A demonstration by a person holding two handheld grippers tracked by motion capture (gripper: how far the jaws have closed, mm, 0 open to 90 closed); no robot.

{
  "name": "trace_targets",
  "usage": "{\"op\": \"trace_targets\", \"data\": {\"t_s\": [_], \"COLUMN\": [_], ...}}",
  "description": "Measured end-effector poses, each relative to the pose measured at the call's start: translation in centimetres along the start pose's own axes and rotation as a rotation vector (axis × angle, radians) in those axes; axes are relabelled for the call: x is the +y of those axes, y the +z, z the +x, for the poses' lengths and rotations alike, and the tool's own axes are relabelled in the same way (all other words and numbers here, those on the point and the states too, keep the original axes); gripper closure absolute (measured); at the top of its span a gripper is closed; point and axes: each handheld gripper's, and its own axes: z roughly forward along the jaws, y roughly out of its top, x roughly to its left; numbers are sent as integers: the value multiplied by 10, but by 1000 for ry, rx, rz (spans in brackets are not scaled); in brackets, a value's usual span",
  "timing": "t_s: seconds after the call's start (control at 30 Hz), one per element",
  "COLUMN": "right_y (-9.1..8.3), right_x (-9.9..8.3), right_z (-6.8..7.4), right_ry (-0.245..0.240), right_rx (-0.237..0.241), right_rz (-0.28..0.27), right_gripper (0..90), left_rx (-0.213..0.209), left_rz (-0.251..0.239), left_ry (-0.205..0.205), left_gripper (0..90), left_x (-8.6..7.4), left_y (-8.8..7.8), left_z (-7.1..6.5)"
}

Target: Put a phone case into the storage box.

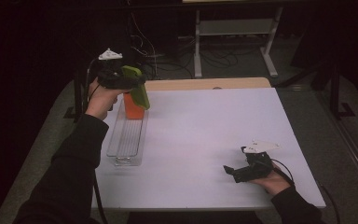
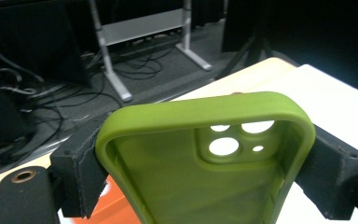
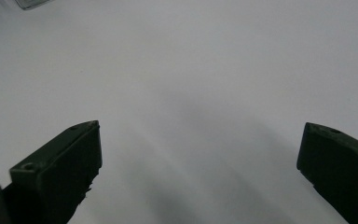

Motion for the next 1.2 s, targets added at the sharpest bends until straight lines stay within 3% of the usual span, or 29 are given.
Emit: {"op": "trace_targets", "data": {"t_s": [0.23, 0.43, 0.53, 1.03, 1.2], "right_y": [0, 0, 0, -1, 0], "right_x": [0, 0, 1, 1, 1], "right_z": [-1, -1, -1, 0, 0], "right_ry": [-5, -6, -10, -8, -13], "right_rx": [-2, -5, -6, -12, -16], "right_rz": [-2, -3, -4, -5, -5], "right_gripper": [0, 0, 0, 0, 0], "left_rx": [103, 210, 233, 262, 263], "left_rz": [36, 61, 78, 143, 172], "left_ry": [-25, -66, -77, -107, -101], "left_gripper": [138, 137, 137, 136, 135], "left_x": [-6, -6, -7, -32, -40], "left_y": [6, 13, 16, 40, 45], "left_z": [13, 17, 17, 19, 20]}}
